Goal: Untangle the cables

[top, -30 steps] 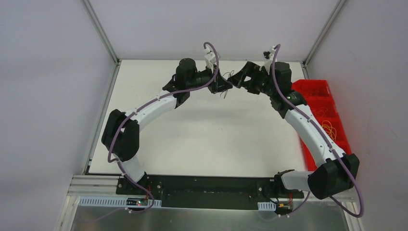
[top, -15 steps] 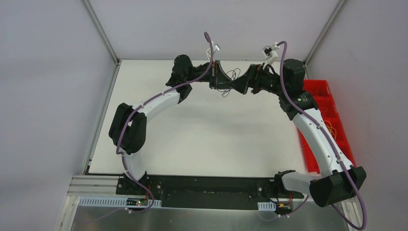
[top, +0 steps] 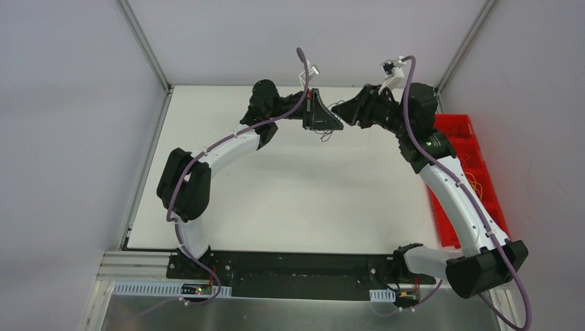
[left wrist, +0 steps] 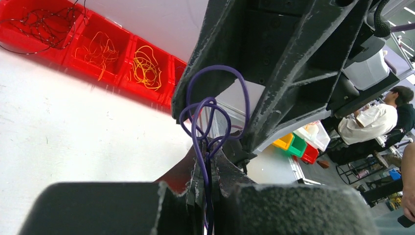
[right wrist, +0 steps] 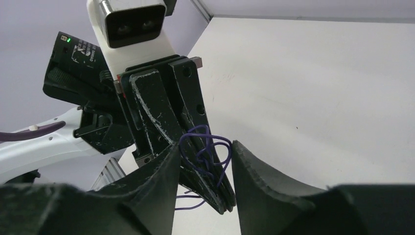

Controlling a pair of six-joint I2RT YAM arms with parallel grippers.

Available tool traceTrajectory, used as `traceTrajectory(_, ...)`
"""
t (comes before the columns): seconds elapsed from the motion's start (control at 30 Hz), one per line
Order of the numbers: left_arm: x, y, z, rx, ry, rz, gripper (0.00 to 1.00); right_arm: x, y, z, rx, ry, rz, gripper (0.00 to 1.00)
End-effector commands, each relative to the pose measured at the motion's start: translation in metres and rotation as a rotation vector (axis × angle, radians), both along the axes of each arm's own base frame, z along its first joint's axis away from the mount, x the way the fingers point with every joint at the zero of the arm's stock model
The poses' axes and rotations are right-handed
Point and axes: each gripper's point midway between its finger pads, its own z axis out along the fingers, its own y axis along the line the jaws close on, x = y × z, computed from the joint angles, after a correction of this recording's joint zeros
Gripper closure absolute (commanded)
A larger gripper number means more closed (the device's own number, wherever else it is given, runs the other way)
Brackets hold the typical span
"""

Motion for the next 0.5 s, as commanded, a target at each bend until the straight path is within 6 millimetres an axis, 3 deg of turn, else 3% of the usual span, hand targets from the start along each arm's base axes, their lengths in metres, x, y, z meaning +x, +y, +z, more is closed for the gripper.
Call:
traceTrajectory(0.0,-0.019,0.008,0.043,-0.074,-0.139,-0.020,1.00,0.000,0.001,0.037,0.058,-0.095,-0.006,0.63)
traceTrajectory(0.07,-0.019,0.008,0.045,-0.077,-0.139,-0.016,1.00,-0.002,0.004,0.036,0.064,-0.084,0.014,0.77)
traceTrajectory(0.13,-0.019,0.008,0.046,-0.080,-0.141,-0.011,1.00,-0.004,0.004,0.035,0.063,-0.073,0.022,0.79)
traceTrajectory(0.2,-0.018,0.008,0.047,-0.081,-0.141,-0.008,1.00,-0.006,0.005,0.033,0.060,-0.063,0.028,0.71)
traceTrajectory(0.3,-0.021,0.007,0.046,-0.079,-0.143,-0.014,1.00,-0.003,0.004,0.025,0.049,-0.021,0.004,0.46)
traceTrajectory(0.37,-0.024,0.006,0.047,-0.079,-0.152,-0.024,1.00,0.002,0.003,0.021,0.035,0.000,-0.019,0.44)
traceTrajectory(0.47,-0.030,0.002,0.047,-0.077,-0.170,-0.034,1.00,0.006,0.002,0.020,0.029,0.005,-0.034,0.51)
